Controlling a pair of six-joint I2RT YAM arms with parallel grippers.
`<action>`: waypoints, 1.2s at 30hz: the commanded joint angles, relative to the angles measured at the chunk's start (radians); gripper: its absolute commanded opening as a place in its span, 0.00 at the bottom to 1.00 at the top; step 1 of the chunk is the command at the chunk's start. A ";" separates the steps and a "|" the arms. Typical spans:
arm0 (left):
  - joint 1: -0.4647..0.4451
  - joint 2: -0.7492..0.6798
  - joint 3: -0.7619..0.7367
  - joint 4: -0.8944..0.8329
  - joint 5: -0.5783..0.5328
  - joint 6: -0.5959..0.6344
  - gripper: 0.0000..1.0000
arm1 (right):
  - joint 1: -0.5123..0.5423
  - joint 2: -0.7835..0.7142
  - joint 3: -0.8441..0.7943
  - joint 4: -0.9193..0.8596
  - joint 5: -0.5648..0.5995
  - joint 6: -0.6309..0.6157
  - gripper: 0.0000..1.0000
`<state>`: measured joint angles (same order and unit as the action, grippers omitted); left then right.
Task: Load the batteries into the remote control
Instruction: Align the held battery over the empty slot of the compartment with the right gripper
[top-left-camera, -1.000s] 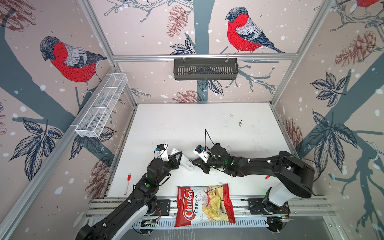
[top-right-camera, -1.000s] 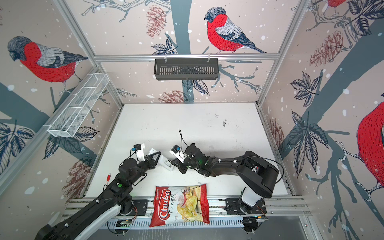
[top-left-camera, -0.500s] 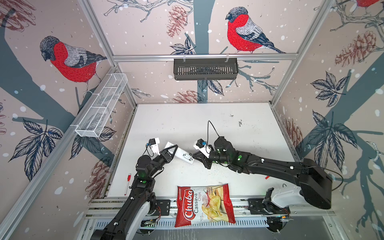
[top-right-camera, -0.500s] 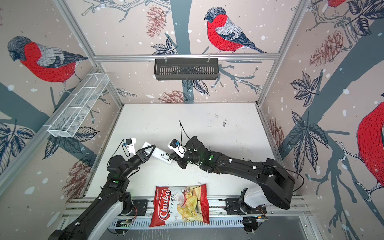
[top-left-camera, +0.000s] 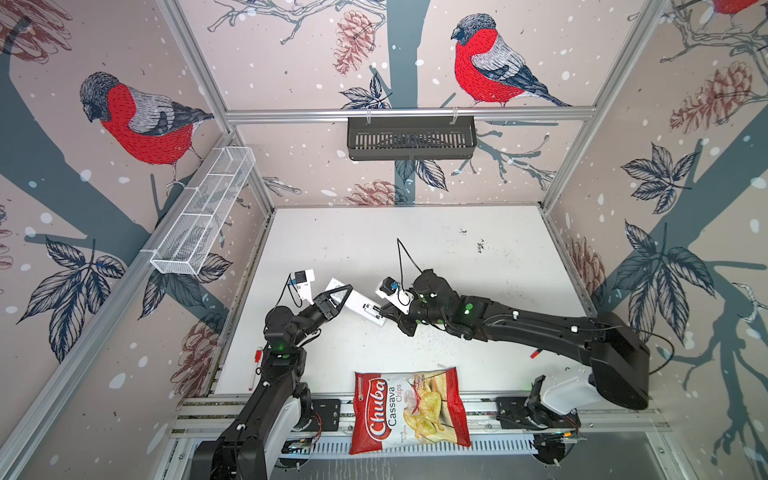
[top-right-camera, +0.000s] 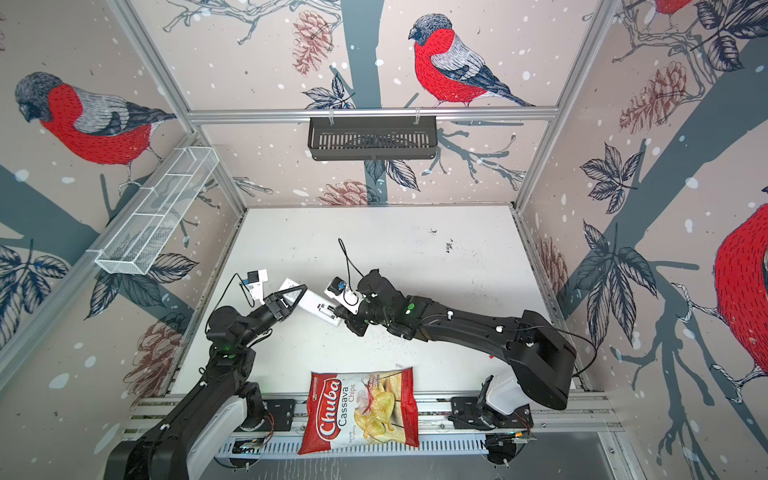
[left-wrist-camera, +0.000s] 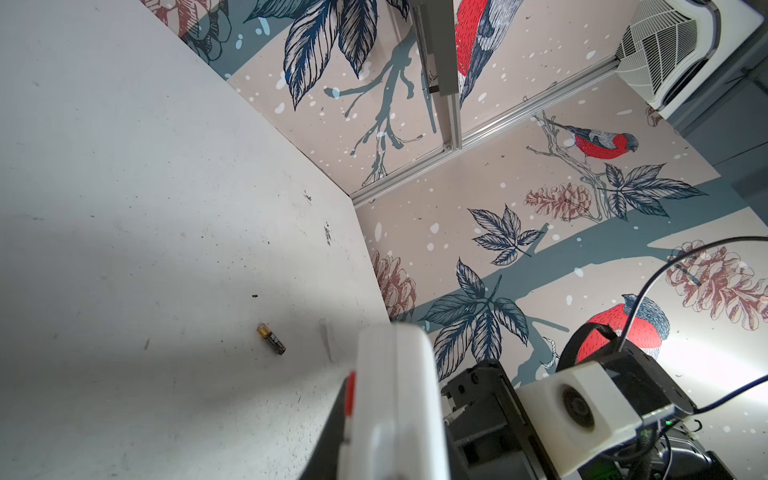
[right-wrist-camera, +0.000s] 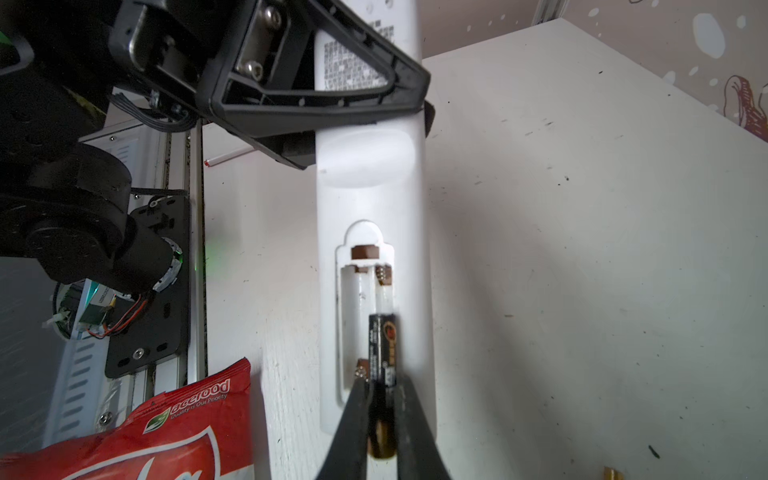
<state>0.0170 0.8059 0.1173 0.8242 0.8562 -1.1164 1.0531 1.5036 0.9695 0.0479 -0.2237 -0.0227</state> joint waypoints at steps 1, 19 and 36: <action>0.008 0.000 0.000 0.049 0.015 0.000 0.00 | 0.015 0.018 0.020 -0.027 0.046 -0.008 0.06; 0.035 0.023 -0.006 0.076 0.023 -0.011 0.00 | 0.109 0.104 0.129 -0.119 0.321 -0.031 0.06; 0.048 0.021 -0.005 0.090 0.050 -0.036 0.00 | 0.145 0.194 0.202 -0.161 0.564 -0.013 0.05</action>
<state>0.0647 0.8314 0.1036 0.8188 0.8169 -1.0992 1.2026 1.6936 1.1851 -0.0952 0.2268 -0.0296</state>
